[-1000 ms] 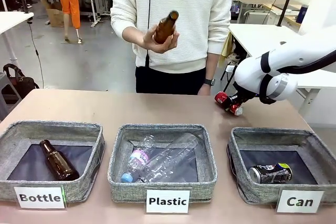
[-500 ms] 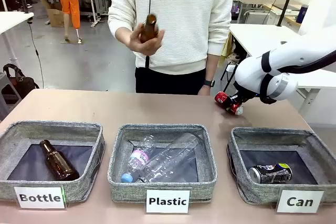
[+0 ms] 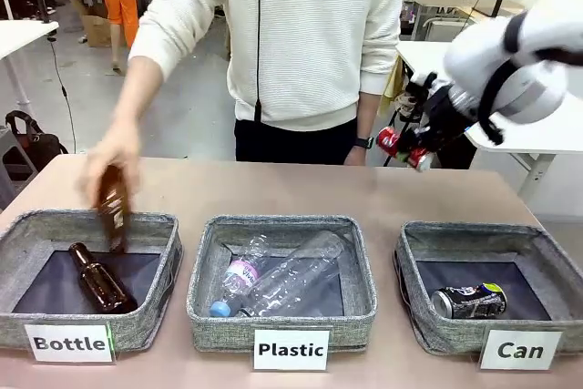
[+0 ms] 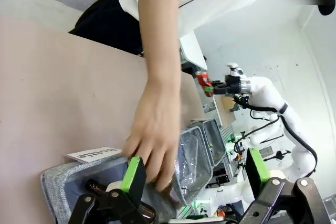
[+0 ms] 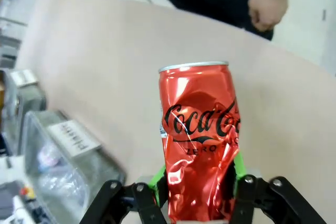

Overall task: Sort the can waste into the basket.
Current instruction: Pick up the can waste from the table and place it in the right Fabric basket.

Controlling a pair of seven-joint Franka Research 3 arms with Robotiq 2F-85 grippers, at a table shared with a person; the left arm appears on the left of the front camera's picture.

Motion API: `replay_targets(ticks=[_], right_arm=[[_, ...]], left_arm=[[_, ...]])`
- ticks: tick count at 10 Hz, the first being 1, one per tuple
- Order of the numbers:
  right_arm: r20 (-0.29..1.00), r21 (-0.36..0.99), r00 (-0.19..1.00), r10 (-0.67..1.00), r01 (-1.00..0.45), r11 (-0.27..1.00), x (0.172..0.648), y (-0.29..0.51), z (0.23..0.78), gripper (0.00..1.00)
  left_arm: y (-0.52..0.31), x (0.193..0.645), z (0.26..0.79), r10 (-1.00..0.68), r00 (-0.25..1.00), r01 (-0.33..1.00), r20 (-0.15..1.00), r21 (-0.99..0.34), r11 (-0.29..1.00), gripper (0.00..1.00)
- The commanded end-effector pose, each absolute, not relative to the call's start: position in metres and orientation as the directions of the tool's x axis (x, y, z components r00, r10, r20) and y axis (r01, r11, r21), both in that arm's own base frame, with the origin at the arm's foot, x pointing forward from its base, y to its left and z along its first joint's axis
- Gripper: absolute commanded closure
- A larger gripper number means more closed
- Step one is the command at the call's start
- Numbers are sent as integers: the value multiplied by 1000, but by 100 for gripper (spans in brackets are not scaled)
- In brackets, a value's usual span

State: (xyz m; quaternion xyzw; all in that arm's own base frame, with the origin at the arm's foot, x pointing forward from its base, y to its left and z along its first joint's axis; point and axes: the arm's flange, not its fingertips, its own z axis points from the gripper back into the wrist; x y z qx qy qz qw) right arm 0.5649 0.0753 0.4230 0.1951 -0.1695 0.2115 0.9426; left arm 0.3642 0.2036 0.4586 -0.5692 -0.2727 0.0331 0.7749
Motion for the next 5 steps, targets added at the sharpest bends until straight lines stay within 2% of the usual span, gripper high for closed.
replay_targets(ticks=[1, 3, 5], right_arm=[[351, 371, 844, 405, -523, 767, 506, 45, 458, 61], [342, 486, 828, 445, -561, 671, 454, 22, 487, 61], [349, 501, 800, 488, -599, 625, 413, -5, 487, 61]], left_arm=[[203, 363, 461, 372, 847, 259, 379, -907, 333, 0], [203, 363, 461, 372, 847, 259, 379, -907, 333, 0], [203, 363, 461, 372, 847, 259, 379, -907, 333, 0]])
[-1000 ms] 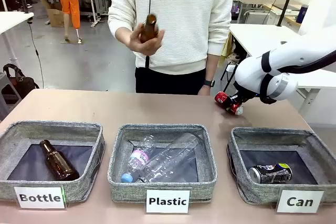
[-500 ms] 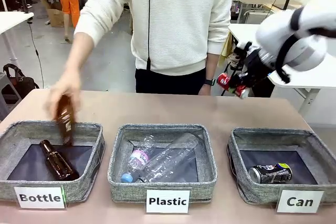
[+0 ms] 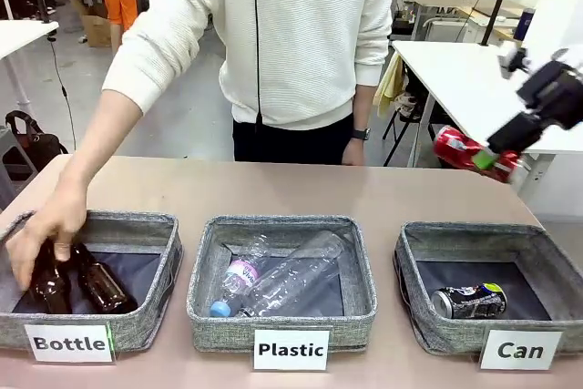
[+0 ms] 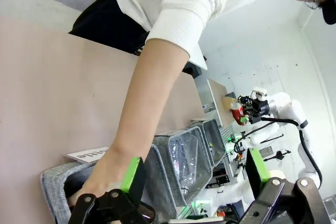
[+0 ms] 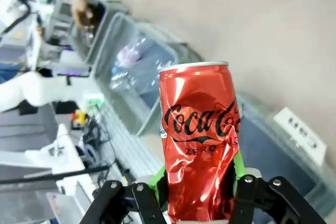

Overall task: Sort the can waste into the basket.
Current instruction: Pick up the can waste from the table and place it in the right Fabric basket.

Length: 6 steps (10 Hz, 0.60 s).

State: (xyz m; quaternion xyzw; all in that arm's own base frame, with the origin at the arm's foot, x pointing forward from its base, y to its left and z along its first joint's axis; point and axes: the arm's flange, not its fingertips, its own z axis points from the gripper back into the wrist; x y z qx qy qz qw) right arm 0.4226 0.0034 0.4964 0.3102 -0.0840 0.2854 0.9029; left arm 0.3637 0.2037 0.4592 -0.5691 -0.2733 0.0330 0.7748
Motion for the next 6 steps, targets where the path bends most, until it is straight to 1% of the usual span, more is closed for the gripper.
replay_targets(ticks=[1, 3, 6], right_arm=[[345, 504, 781, 521, -622, 599, 396, -16, 479, 61], [312, 513, 785, 536, -614, 600, 380, -23, 461, 61], [316, 528, 790, 526, -607, 594, 375, -31, 450, 61]], left_arm=[[203, 363, 461, 372, 847, 259, 379, -907, 333, 0], [203, 363, 461, 372, 847, 259, 379, -907, 333, 0], [203, 363, 461, 372, 847, 259, 379, -907, 333, 0]])
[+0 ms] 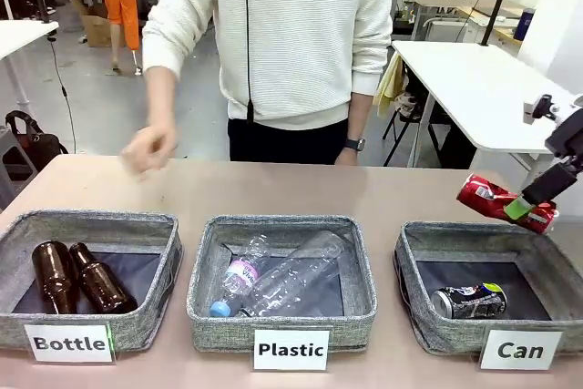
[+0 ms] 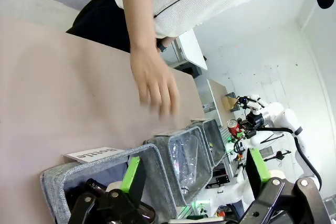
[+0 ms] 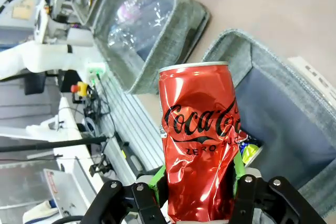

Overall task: Sort the can waste into the basket.
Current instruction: Pick up the can waste from the table and place it in the right Fabric basket.

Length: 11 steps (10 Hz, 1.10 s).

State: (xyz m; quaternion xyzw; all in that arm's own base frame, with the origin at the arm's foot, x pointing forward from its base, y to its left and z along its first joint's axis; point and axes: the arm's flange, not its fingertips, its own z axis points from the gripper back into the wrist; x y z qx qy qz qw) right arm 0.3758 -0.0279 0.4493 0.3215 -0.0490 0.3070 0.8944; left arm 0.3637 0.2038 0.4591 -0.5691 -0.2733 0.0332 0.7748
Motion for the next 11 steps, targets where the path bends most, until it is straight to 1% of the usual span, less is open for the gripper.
replay_targets(ticks=[1, 2, 3, 4, 9, 11], right_arm=[[314, 525, 791, 526, -606, 597, 376, -31, 450, 61], [306, 523, 794, 525, -601, 604, 376, -32, 450, 61], [308, 528, 788, 534, -608, 593, 376, -32, 450, 37], [309, 526, 787, 534, -609, 593, 376, -32, 450, 0], [323, 534, 789, 523, -608, 587, 379, -31, 451, 0], [336, 563, 799, 499, -595, 574, 380, -30, 452, 0]], left_arm=[[203, 363, 461, 372, 847, 259, 379, -907, 333, 0], [203, 363, 461, 372, 847, 259, 379, -907, 333, 0], [203, 363, 461, 372, 847, 259, 379, -907, 333, 0], [203, 363, 461, 372, 847, 259, 379, -907, 333, 0], [203, 363, 461, 372, 847, 259, 379, -907, 333, 0], [203, 363, 461, 372, 847, 259, 379, -907, 333, 0]])
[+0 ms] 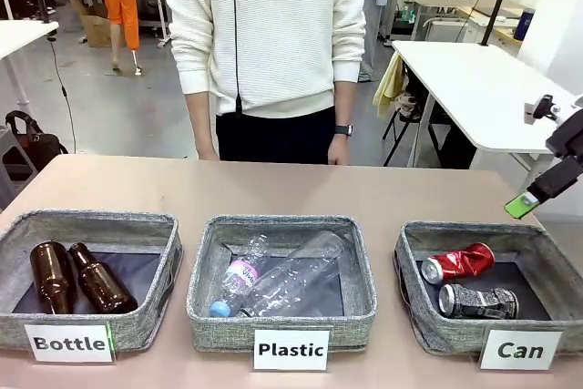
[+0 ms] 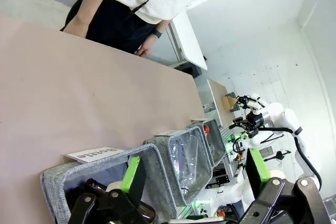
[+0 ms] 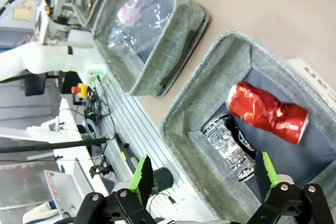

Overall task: Sort the can waste into the basket.
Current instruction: Pick up the can waste from the table and place it in the right Fabric basket.

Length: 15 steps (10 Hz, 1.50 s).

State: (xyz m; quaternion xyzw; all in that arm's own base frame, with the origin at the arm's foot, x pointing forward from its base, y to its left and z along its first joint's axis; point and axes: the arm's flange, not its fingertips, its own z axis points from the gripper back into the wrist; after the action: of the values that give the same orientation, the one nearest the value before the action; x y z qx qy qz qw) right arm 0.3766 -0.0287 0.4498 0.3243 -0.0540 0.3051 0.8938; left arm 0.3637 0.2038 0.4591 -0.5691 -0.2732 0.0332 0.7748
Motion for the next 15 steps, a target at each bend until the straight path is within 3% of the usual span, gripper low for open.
replay_targets(ticks=[1, 4, 7, 8, 10, 11, 12, 15], right_arm=[[351, 594, 808, 473, -582, 555, 381, -31, 454, 0], [400, 814, 898, 183, -440, 380, 383, -43, 471, 0], [147, 987, 976, -160, -133, 94, 378, -66, 478, 0], [94, 994, 959, -267, -78, 71, 376, -73, 478, 0], [80, 992, 928, -363, -41, 115, 377, -80, 474, 0], [116, 974, 916, -385, -28, 227, 381, -76, 471, 0], [77, 995, 957, -278, -55, 88, 380, -98, 469, 0], [77, 995, 957, -278, -55, 88, 380, -98, 469, 0]], left_arm=[[203, 363, 461, 372, 847, 259, 379, -907, 333, 0], [203, 363, 461, 372, 847, 259, 379, -907, 333, 0], [203, 363, 461, 372, 847, 259, 379, -907, 333, 0], [203, 363, 461, 372, 847, 259, 379, -907, 333, 0], [203, 363, 461, 372, 847, 259, 379, -907, 333, 0], [203, 363, 461, 372, 847, 259, 379, -907, 333, 0], [203, 363, 461, 372, 847, 259, 379, -907, 333, 0], [203, 363, 461, 372, 847, 259, 379, -907, 333, 0]])
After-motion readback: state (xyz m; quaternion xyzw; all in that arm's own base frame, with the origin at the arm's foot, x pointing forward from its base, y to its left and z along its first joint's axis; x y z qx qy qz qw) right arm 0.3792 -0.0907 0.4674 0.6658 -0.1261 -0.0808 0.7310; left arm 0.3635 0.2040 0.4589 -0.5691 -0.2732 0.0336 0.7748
